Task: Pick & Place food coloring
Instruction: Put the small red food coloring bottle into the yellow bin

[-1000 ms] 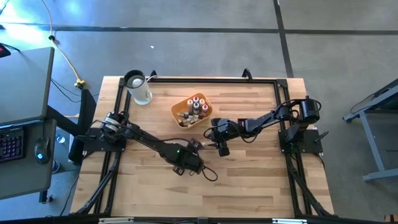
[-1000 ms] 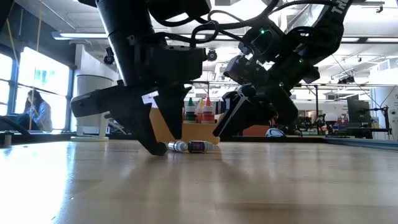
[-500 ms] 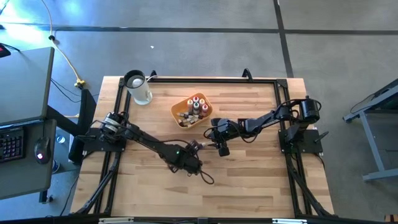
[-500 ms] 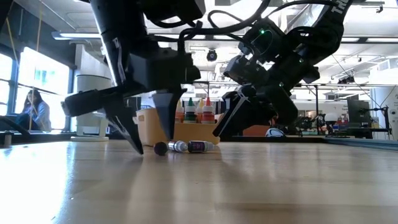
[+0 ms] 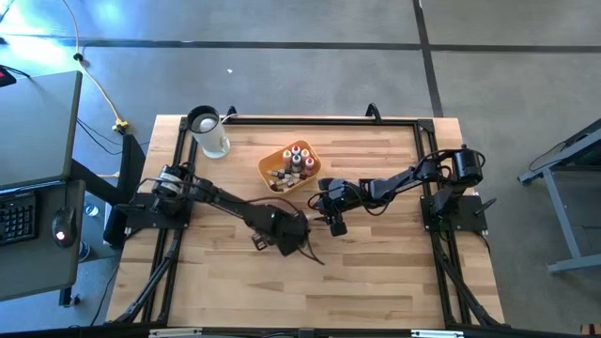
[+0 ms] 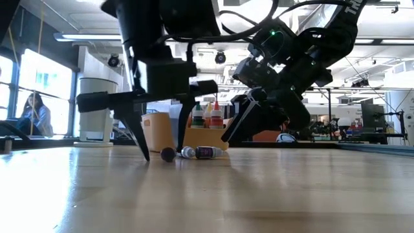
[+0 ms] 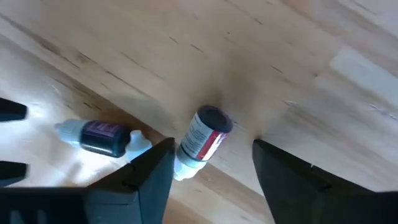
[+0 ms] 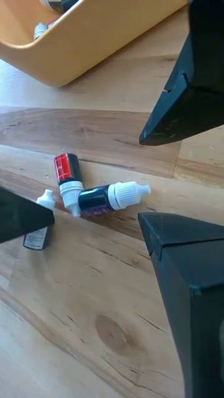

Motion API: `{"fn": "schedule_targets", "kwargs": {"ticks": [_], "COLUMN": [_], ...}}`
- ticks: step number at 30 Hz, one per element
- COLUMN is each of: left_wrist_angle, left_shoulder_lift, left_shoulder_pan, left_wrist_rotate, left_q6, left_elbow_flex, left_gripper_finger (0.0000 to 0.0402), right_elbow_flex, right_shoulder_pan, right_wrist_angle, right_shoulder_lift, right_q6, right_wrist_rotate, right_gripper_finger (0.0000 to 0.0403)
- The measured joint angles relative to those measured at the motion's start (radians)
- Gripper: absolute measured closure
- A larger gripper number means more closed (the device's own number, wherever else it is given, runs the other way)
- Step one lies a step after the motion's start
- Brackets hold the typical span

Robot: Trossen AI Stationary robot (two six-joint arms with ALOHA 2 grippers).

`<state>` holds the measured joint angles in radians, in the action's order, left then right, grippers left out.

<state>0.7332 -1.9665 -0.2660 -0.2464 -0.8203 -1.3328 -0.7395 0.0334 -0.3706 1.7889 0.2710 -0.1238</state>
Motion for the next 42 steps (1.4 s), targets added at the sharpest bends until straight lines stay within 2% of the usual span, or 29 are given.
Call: {"fn": "schedule_targets", "kwargs": {"ticks": [3, 10, 25, 32, 37, 42], "left_wrist_angle": [0.000, 0.004, -0.003, -0.007, -0.010, -0.010], "left_shoulder_lift": [0.001, 0.001, 0.000, -0.001, -0.002, -0.002], "left_shoulder_pan": [0.020, 0.044, 0.044, 0.044, 0.044, 0.043], "left_wrist_rotate": [0.056, 0.065, 0.095, 0.095, 0.097, 0.103], "left_q6": [0.002, 0.041, 0.341, 0.542, 0.568, 0.579], "left_elbow_flex": [0.000, 0.000, 0.000, 0.000, 0.000, 0.000], "left_gripper_finger": [0.0205, 0.0249, 0.0255, 0.0255, 0.0262, 0.0300], "right_elbow_flex": [0.000, 0.000, 0.000, 0.000, 0.000, 0.000], "right_shoulder_pan": [0.000, 0.000, 0.000, 0.000, 0.000, 0.000], "right_wrist_angle": [0.000, 0.000, 0.000, 0.000, 0.000, 0.000], "right_shoulder_lift": [0.000, 0.000, 0.000, 0.000, 0.000, 0.000], "right_q6": [0.000, 0.000, -0.001, -0.002, -0.004, -0.004], "right_wrist_rotate": [0.000, 0.000, 0.000, 0.000, 0.000, 0.000], "right_gripper_finger": [0.0222, 0.0222, 0.0222, 0.0222, 0.0222, 0.0222]}}
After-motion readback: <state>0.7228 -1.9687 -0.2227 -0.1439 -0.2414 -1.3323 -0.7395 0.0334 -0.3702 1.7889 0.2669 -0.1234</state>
